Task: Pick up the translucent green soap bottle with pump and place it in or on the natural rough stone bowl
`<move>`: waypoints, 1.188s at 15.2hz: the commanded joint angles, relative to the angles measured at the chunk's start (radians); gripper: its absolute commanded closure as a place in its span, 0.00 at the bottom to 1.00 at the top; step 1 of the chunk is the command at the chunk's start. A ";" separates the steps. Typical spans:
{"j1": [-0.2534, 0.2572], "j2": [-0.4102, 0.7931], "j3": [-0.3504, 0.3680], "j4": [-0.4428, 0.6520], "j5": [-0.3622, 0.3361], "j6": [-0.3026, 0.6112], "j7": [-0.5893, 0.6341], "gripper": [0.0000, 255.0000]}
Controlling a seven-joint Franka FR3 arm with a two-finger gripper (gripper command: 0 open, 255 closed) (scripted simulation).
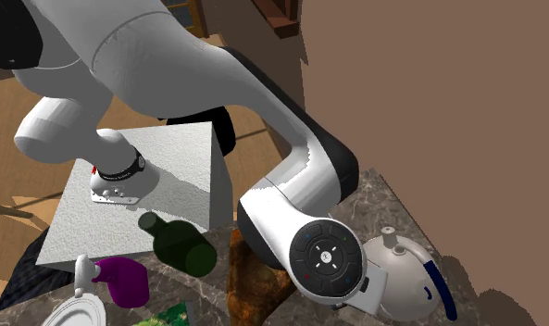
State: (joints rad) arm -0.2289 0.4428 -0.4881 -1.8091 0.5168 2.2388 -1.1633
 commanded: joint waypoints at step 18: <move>0.020 -0.081 -0.034 0.063 -0.074 -0.127 0.068 1.00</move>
State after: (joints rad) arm -0.2117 0.3697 -0.5193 -1.7504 0.4493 2.1223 -1.1020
